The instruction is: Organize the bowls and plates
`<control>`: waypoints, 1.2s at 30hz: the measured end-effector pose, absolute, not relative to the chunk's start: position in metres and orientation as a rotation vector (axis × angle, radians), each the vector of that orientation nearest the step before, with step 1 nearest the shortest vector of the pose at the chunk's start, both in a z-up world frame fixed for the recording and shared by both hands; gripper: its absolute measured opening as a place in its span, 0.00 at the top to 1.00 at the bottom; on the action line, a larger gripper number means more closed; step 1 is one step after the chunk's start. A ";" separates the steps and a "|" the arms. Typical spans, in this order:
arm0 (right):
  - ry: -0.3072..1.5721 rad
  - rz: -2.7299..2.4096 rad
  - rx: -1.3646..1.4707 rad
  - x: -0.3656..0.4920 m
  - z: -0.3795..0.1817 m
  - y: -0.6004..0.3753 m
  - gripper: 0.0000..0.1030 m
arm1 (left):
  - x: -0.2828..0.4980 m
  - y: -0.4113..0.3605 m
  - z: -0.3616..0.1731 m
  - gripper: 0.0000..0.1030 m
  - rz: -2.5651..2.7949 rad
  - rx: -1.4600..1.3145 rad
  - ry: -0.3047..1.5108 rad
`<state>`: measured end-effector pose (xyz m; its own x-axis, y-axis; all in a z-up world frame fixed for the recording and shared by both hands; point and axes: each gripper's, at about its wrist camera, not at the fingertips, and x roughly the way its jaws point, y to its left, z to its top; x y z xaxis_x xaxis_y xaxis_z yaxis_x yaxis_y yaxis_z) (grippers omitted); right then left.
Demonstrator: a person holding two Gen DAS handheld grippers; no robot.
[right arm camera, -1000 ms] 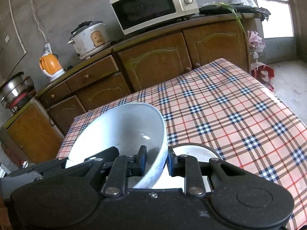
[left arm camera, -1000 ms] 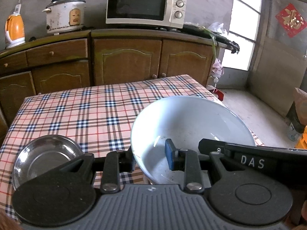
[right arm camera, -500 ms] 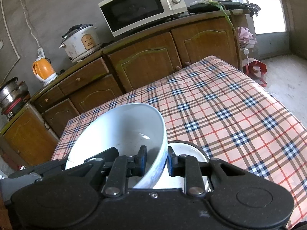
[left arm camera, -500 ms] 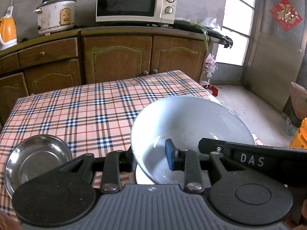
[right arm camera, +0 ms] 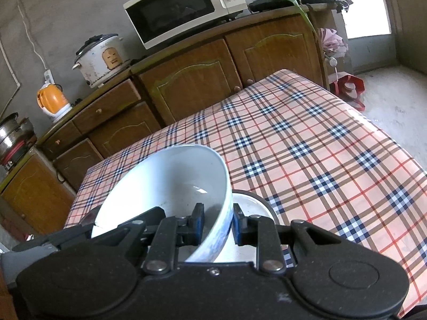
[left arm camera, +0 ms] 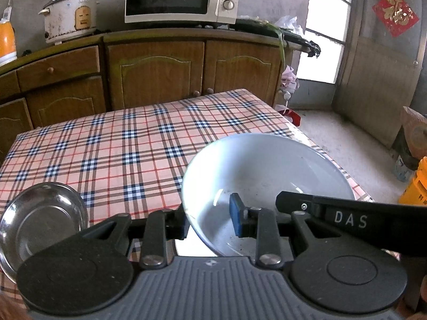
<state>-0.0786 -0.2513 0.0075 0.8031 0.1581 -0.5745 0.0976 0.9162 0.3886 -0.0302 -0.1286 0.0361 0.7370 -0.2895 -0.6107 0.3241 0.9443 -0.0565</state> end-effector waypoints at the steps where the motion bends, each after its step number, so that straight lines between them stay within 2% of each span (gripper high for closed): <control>1: 0.645 0.034 0.420 -0.078 0.006 -0.252 0.73 | -0.030 -0.130 0.035 0.71 -0.337 0.056 0.664; 36: 0.760 0.092 0.447 -0.036 -0.069 -0.267 0.73 | -0.001 -0.138 -0.024 0.71 -0.296 0.095 0.807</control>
<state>-0.0358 -0.2670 -0.0689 0.7257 0.2396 -0.6450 0.0783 0.9026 0.4234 -0.0008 -0.1384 -0.0242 0.6529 -0.2244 -0.7235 0.2961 0.9547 -0.0288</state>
